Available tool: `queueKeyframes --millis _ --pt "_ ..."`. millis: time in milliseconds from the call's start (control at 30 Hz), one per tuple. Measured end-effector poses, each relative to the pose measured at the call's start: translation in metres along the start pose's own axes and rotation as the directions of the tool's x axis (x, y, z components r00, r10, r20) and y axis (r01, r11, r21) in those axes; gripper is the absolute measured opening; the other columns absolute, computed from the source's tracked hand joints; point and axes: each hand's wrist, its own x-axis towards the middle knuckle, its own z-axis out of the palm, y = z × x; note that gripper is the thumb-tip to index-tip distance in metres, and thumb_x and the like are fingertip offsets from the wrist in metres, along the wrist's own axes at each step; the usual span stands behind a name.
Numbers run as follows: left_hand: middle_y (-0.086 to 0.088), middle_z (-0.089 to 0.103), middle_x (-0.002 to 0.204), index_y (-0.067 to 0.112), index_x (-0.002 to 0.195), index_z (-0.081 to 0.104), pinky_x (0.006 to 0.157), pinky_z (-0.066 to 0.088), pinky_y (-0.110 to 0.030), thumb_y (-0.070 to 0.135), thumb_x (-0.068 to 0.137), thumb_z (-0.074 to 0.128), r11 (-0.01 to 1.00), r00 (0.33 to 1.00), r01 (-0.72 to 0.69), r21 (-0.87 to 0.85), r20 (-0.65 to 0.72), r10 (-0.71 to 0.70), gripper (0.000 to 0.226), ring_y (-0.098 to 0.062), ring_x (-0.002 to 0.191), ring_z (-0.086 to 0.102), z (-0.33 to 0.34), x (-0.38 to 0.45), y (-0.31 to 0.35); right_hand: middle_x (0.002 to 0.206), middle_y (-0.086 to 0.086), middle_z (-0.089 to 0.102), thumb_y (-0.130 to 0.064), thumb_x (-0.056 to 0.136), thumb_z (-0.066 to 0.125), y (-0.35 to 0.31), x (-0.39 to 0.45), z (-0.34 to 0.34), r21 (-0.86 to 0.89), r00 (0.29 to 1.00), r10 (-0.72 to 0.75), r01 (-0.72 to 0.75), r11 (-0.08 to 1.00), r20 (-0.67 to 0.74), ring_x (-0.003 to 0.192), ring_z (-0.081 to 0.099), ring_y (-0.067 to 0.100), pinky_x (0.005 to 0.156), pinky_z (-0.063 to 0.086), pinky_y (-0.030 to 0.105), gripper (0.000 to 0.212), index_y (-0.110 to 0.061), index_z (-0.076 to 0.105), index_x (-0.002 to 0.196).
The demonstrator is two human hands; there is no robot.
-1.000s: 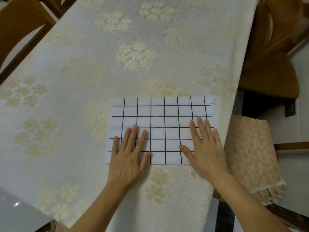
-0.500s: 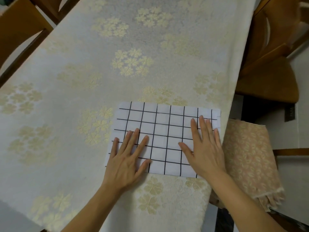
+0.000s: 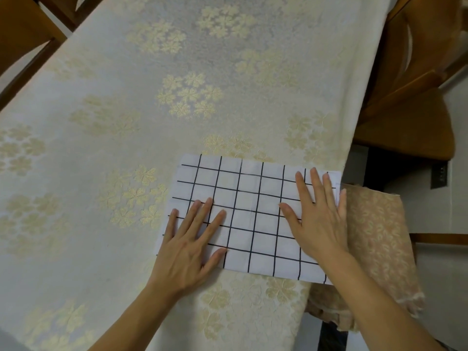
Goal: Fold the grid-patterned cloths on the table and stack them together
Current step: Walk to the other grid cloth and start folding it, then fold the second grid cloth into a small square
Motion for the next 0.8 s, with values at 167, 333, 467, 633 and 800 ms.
queueKeyframes --millis 167,333,467,633,800 --pt "0.0 0.005 0.167 0.028 0.158 0.013 0.12 0.011 -0.056 0.058 0.1 0.02 0.993 0.991 0.119 0.006 -0.056 -0.118 0.066 -0.02 0.154 0.005 -0.002 0.004 -0.002 0.168 0.002 0.0 -0.07 0.096 0.015 -0.006 0.01 -0.01 -0.03 0.991 -0.135 0.135 0.99 0.011 0.154 -0.006 0.025 0.123 0.0 0.055 0.076 -0.028 0.007 0.159" --pt "-0.004 0.013 0.166 0.026 0.158 0.018 0.121 0.019 -0.051 0.055 0.099 0.027 0.93 0.921 0.357 -0.084 -0.134 -0.365 0.066 -0.023 0.153 0.013 -0.011 0.002 -0.003 0.167 0.001 -0.004 -0.071 0.097 0.011 -0.027 0.035 -0.012 -0.043 0.912 -0.398 0.403 0.914 0.098 0.154 -0.007 0.024 0.122 0.002 0.057 0.073 -0.032 0.002 0.159" --pt "-0.014 0.04 0.154 0.015 0.148 0.039 0.108 0.04 -0.05 0.049 0.097 0.034 0.828 0.803 0.542 -0.146 -0.202 -0.561 0.062 -0.033 0.138 0.041 -0.023 -0.002 -0.004 0.167 0.001 -0.003 -0.069 0.097 0.009 -0.041 0.056 -0.02 -0.034 0.865 -0.481 0.49 0.871 0.142 0.154 -0.009 0.022 0.122 0.001 0.056 0.072 -0.031 0.002 0.159" --pt "-0.009 0.039 0.156 0.015 0.148 0.04 0.114 0.034 -0.053 0.049 0.098 0.03 0.796 0.784 0.601 -0.072 -0.139 -0.605 0.062 -0.028 0.142 0.039 -0.025 -0.009 -0.008 0.168 0.001 -0.003 -0.065 0.096 0.009 -0.088 0.078 -0.03 -0.057 0.702 -0.68 0.703 0.708 0.212 0.154 -0.009 0.022 0.122 0.0 0.055 0.07 -0.034 0.005 0.158" --pt "-0.005 0.044 0.153 0.016 0.142 0.048 0.117 0.029 -0.053 0.044 0.097 0.036 0.76 0.746 0.645 -0.081 -0.146 -0.649 0.054 -0.025 0.142 0.04 -0.019 -0.019 -0.014 0.165 0.008 0.019 -0.051 0.101 0.024 -0.137 0.103 -0.031 -0.12 0.442 -0.86 0.897 0.425 0.255 0.152 0.018 0.029 0.119 0.02 0.059 0.058 -0.029 0.027 0.155"
